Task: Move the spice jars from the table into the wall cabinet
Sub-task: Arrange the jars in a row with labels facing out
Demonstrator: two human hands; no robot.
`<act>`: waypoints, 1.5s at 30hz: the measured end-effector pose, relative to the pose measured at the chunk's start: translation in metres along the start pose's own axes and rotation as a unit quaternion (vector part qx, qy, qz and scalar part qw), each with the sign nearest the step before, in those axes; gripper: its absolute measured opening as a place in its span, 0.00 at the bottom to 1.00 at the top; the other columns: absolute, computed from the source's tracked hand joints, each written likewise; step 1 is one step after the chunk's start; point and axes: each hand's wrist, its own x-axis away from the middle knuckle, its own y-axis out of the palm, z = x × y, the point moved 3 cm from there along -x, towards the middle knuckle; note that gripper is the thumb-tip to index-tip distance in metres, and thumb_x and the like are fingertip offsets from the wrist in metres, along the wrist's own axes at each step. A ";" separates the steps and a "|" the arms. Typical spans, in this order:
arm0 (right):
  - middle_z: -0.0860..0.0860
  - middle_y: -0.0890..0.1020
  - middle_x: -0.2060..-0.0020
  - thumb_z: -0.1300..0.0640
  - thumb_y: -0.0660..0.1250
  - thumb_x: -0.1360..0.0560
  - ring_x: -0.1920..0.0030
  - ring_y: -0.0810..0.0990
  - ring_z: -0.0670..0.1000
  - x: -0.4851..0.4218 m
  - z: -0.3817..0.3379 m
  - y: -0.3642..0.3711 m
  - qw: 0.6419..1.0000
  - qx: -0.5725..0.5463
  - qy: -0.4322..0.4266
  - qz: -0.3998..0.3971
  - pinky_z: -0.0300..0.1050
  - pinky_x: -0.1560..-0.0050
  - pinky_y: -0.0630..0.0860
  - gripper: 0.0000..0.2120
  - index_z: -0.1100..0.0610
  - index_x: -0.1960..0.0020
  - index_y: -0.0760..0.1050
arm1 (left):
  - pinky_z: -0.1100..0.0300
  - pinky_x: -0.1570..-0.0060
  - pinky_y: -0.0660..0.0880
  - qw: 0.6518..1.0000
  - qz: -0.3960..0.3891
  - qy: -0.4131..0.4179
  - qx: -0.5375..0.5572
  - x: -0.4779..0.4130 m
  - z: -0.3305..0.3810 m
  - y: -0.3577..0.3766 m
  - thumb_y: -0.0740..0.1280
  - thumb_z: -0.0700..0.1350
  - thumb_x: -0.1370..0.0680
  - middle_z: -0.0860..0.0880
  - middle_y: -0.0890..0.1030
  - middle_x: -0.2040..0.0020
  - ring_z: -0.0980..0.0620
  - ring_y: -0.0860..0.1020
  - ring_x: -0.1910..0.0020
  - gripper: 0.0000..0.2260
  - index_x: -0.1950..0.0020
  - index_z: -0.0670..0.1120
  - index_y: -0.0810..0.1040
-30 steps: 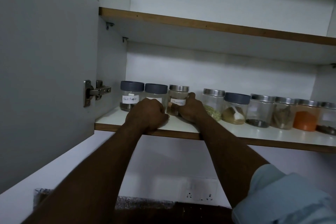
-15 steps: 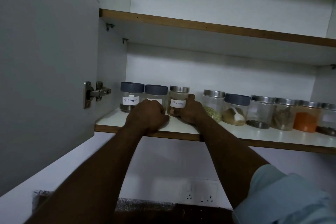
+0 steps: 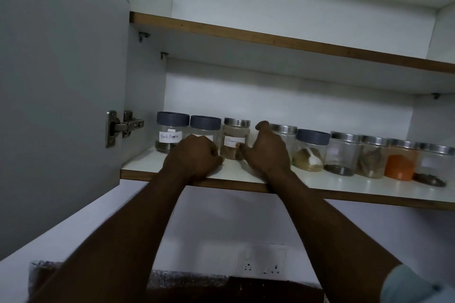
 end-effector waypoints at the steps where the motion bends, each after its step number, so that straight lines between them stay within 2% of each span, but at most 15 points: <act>1: 0.53 0.83 0.48 0.42 0.75 0.28 0.52 0.83 0.55 0.004 0.003 -0.010 0.999 0.019 -0.017 0.040 0.46 0.57 0.78 0.28 0.52 0.35 0.68 | 0.60 0.62 0.72 1.000 -0.001 0.006 0.006 0.000 -0.001 0.001 0.69 0.59 0.24 0.55 0.82 0.63 0.57 0.78 0.61 0.11 0.58 0.53 0.85; 4: 0.52 0.83 0.46 0.43 0.73 0.26 0.51 0.83 0.55 0.009 0.024 -0.037 0.992 0.031 -0.023 0.118 0.47 0.56 0.80 0.25 0.51 0.35 0.69 | 0.60 0.61 0.74 1.000 -0.018 0.021 0.003 -0.002 0.000 0.003 0.69 0.61 0.25 0.57 0.83 0.61 0.57 0.78 0.60 0.12 0.57 0.54 0.85; 6: 0.54 0.81 0.41 0.42 0.73 0.26 0.45 0.81 0.56 0.007 0.041 -0.050 0.992 0.017 0.006 0.127 0.52 0.50 0.81 0.31 0.51 0.30 0.66 | 0.56 0.55 0.78 0.999 -0.042 0.029 -0.001 -0.003 0.002 0.005 0.69 0.61 0.25 0.57 0.84 0.57 0.57 0.79 0.57 0.12 0.55 0.55 0.85; 9: 0.56 0.77 0.35 0.36 0.72 0.27 0.36 0.77 0.59 0.003 0.057 -0.052 0.996 0.028 0.048 0.065 0.58 0.42 0.79 0.44 0.49 0.20 0.56 | 0.52 0.50 0.80 0.997 -0.070 0.040 -0.015 -0.004 0.008 0.005 0.68 0.59 0.23 0.56 0.85 0.52 0.56 0.79 0.54 0.10 0.51 0.56 0.85; 12: 0.57 0.71 0.28 0.31 0.72 0.31 0.31 0.73 0.60 -0.002 0.060 -0.042 0.996 0.046 0.071 -0.018 0.57 0.38 0.77 0.51 0.45 0.18 0.51 | 0.55 0.49 0.77 0.996 -0.067 0.047 -0.036 -0.004 0.019 0.009 0.66 0.54 0.21 0.54 0.85 0.48 0.53 0.79 0.51 0.09 0.47 0.56 0.85; 14: 0.58 0.70 0.28 0.31 0.74 0.32 0.33 0.75 0.62 -0.005 0.061 -0.035 0.996 0.041 0.069 -0.041 0.55 0.40 0.77 0.50 0.45 0.20 0.54 | 0.55 0.48 0.77 0.997 -0.053 0.043 -0.046 -0.004 0.024 0.013 0.66 0.51 0.21 0.53 0.85 0.47 0.52 0.79 0.49 0.08 0.46 0.56 0.85; 17: 0.58 0.72 0.34 0.30 0.75 0.34 0.41 0.79 0.62 -0.008 0.062 -0.028 0.998 0.026 0.051 -0.026 0.53 0.46 0.79 0.45 0.45 0.26 0.59 | 0.56 0.47 0.77 0.997 -0.049 0.041 -0.049 -0.007 0.026 0.017 0.65 0.51 0.21 0.53 0.85 0.48 0.52 0.80 0.49 0.09 0.46 0.55 0.85; 21: 0.58 0.75 0.37 0.26 0.73 0.36 0.42 0.79 0.61 -0.017 0.058 -0.018 0.997 0.041 0.047 -0.036 0.59 0.47 0.81 0.49 0.50 0.27 0.57 | 0.55 0.46 0.76 0.997 -0.059 0.025 -0.039 -0.008 0.023 0.018 0.64 0.52 0.20 0.52 0.84 0.45 0.51 0.79 0.48 0.11 0.44 0.54 0.85; 24: 0.56 0.79 0.41 0.26 0.73 0.37 0.45 0.80 0.59 -0.031 0.053 -0.015 0.997 0.037 0.051 -0.044 0.58 0.48 0.81 0.47 0.51 0.31 0.58 | 0.55 0.47 0.77 0.998 -0.050 0.017 -0.032 -0.008 0.023 0.018 0.65 0.51 0.21 0.51 0.85 0.47 0.51 0.79 0.50 0.11 0.44 0.54 0.85; 29: 0.56 0.78 0.43 0.35 0.77 0.34 0.46 0.80 0.58 -0.039 0.050 -0.002 0.996 -0.036 0.061 -0.052 0.54 0.49 0.81 0.42 0.51 0.32 0.59 | 0.58 0.55 0.75 0.999 -0.024 0.010 -0.025 -0.006 0.021 0.016 0.67 0.52 0.23 0.51 0.85 0.52 0.52 0.79 0.54 0.09 0.48 0.54 0.86; 34: 0.53 0.71 0.44 0.40 0.76 0.33 0.50 0.77 0.55 -0.039 0.061 0.002 0.990 -0.117 0.064 -0.036 0.44 0.56 0.76 0.35 0.47 0.32 0.64 | 0.58 0.56 0.75 1.000 -0.018 0.005 -0.020 -0.007 0.019 0.017 0.67 0.53 0.23 0.52 0.85 0.54 0.53 0.79 0.56 0.09 0.49 0.53 0.86; 38: 0.53 0.73 0.42 0.43 0.76 0.34 0.45 0.79 0.56 -0.038 0.064 0.002 0.978 -0.183 0.086 -0.053 0.55 0.46 0.82 0.37 0.47 0.31 0.62 | 0.59 0.57 0.74 1.000 -0.014 0.004 -0.019 -0.007 0.019 0.017 0.68 0.54 0.23 0.52 0.85 0.54 0.52 0.79 0.56 0.09 0.50 0.54 0.85; 42: 0.52 0.74 0.39 0.34 0.79 0.39 0.43 0.79 0.57 -0.035 0.064 0.000 0.978 -0.170 0.103 -0.057 0.58 0.48 0.83 0.46 0.49 0.31 0.61 | 0.59 0.58 0.72 1.000 -0.010 -0.001 -0.015 -0.006 0.021 0.015 0.68 0.54 0.23 0.51 0.84 0.55 0.53 0.78 0.58 0.09 0.51 0.52 0.85; 45: 0.54 0.73 0.39 0.36 0.81 0.38 0.42 0.78 0.57 -0.037 0.065 0.001 0.982 -0.145 0.111 -0.046 0.58 0.46 0.83 0.46 0.49 0.30 0.62 | 0.59 0.59 0.71 1.000 0.002 0.000 -0.021 -0.005 0.021 0.014 0.68 0.54 0.23 0.51 0.84 0.57 0.53 0.78 0.59 0.09 0.53 0.52 0.86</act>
